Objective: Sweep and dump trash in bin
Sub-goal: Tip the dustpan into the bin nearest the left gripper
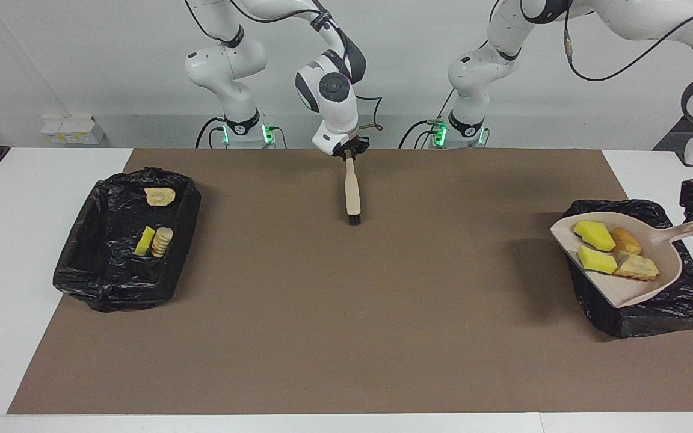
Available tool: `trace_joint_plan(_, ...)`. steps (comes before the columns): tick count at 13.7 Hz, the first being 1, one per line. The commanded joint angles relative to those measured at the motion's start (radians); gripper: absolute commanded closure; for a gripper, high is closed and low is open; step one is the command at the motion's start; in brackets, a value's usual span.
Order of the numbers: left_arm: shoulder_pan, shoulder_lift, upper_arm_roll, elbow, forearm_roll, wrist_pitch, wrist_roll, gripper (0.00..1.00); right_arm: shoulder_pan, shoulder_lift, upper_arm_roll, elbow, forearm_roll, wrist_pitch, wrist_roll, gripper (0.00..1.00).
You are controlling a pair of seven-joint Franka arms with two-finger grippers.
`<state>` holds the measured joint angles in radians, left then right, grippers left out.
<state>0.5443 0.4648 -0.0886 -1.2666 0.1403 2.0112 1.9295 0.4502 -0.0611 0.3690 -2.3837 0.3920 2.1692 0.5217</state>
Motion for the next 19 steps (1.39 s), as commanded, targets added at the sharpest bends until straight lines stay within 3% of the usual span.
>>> trace_joint_plan(1, 0.003, 0.060, -0.010, 0.115, 0.118, -0.015, 0.051, 1.00, -0.018, 0.027, 0.007, -0.003, -0.004, 0.033, -0.026, 0.91)
trace_joint_plan(3, -0.010, 0.016, -0.016, 0.057, 0.287, -0.011, 0.028, 1.00, -0.031, 0.040, 0.007, 0.010, 0.014, 0.029, -0.019, 0.90)
trace_joint_plan(9, -0.020, -0.074, -0.014, -0.089, 0.469, -0.028, -0.105, 1.00, -0.033, 0.047, 0.005, 0.035, 0.013, 0.001, 0.018, 0.90)
trace_joint_plan(10, -0.018, -0.087, -0.014, -0.102, 0.481, -0.029, -0.131, 1.00, -0.033, 0.052, 0.005, 0.041, 0.013, 0.003, 0.018, 0.79)
trace_joint_plan(11, -0.018, -0.100, -0.013, -0.106, 0.504, -0.032, -0.133, 1.00, -0.033, 0.061, 0.005, 0.058, 0.011, -0.002, 0.017, 0.59)
trace_joint_plan(13, -0.021, -0.129, -0.014, -0.125, 0.553, -0.046, -0.135, 1.00, -0.033, 0.064, 0.004, 0.087, -0.005, -0.035, -0.017, 0.00)
trace_joint_plan(19, -0.024, -0.187, -0.014, -0.159, 0.587, -0.058, -0.139, 1.00, -0.109, 0.052, -0.004, 0.162, -0.064, -0.091, -0.065, 0.00)
